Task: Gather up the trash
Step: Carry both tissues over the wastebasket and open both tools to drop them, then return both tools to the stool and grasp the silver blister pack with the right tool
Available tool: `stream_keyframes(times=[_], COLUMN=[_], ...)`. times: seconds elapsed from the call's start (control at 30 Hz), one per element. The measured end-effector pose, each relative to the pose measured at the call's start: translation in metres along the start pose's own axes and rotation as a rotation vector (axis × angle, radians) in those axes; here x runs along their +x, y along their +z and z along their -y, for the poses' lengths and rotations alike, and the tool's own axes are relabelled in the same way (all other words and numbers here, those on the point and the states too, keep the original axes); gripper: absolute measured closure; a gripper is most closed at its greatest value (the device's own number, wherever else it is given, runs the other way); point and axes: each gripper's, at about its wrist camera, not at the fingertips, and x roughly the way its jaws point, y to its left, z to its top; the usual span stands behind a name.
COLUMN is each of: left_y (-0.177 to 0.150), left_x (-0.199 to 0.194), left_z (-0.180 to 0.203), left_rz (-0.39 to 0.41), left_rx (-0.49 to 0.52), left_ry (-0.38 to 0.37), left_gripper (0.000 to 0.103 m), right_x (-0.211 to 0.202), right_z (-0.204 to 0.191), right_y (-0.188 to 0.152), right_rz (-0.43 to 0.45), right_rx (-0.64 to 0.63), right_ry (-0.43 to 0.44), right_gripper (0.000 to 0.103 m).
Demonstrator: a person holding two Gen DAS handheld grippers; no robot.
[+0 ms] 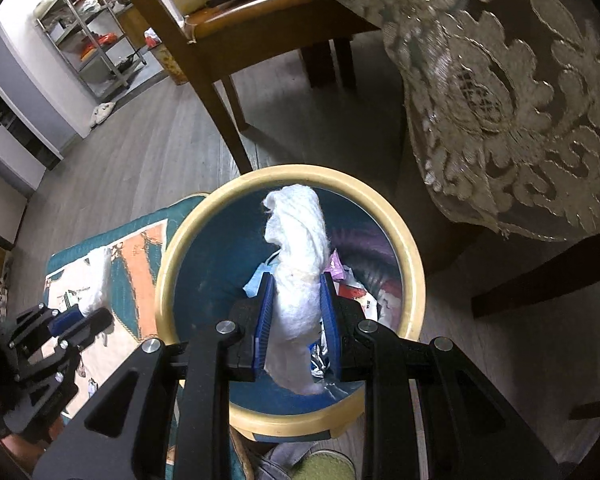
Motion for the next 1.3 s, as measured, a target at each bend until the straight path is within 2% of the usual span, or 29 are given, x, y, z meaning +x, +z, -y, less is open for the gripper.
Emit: stream_keyframes(times=[0.4,0.43,0.47,0.5,0.53,0.57,0.63,0.7,0.77,0.9,1.1,1.3], left_y=[-0.005,-0.004,-0.003,-0.002,-0.001,-0.002,-0.001,-0.001,-0.002,-0.002,-0.004,-0.013], left_x=[0.028,0.028,0.029,0.029,0.030,0.028,0.027,0.027,0.026,0.020,-0.001,-0.029], left_z=[0.019,0.019,0.020,0.021,0.022,0.022,0.022,0.021,0.018,0.010,-0.005,-0.031], left_rz=[-0.051,-0.041,-0.035,-0.030,-0.022,-0.007,-0.004,-0.009,-0.010,-0.001,0.022,0.041], left_rx=[0.028,0.027,0.028,0.032,0.033,0.035,0.036,0.036,0.036,0.029,0.023,0.005], left_ry=[-0.039,-0.050,-0.060,-0.054,-0.039,-0.025,-0.027,-0.021,-0.008,0.021,0.062,0.097], left_gripper=[0.085,0.077,0.062,0.052,0.031,0.025,0.025,0.024,0.020,0.016,0.012,0.011], right_x=[0.004,0.005,0.005,0.006,0.007,0.007,0.007,0.006,0.005,0.002,0.001,0.001], right_z=[-0.001,-0.002,-0.002,-0.002,-0.002,-0.002,-0.001,0.001,0.002,-0.007,-0.027,-0.051], right_y=[0.000,0.001,0.000,0.000,0.001,0.001,0.002,0.003,0.003,0.005,0.010,0.009], right_rz=[-0.014,-0.012,-0.014,-0.015,-0.015,-0.015,-0.011,-0.006,0.003,0.014,0.031,0.030], right_rx=[0.010,0.009,0.007,0.001,-0.003,-0.004,0.001,0.013,0.028,0.014,-0.020,-0.045], right_ry=[0.002,-0.001,-0.005,-0.014,-0.024,-0.032,-0.038,-0.037,-0.019,-0.004,-0.008,-0.014], right_gripper=[0.079,0.078,0.075,0.069,0.064,0.055,0.049,0.035,0.026,0.015,0.006,0.006])
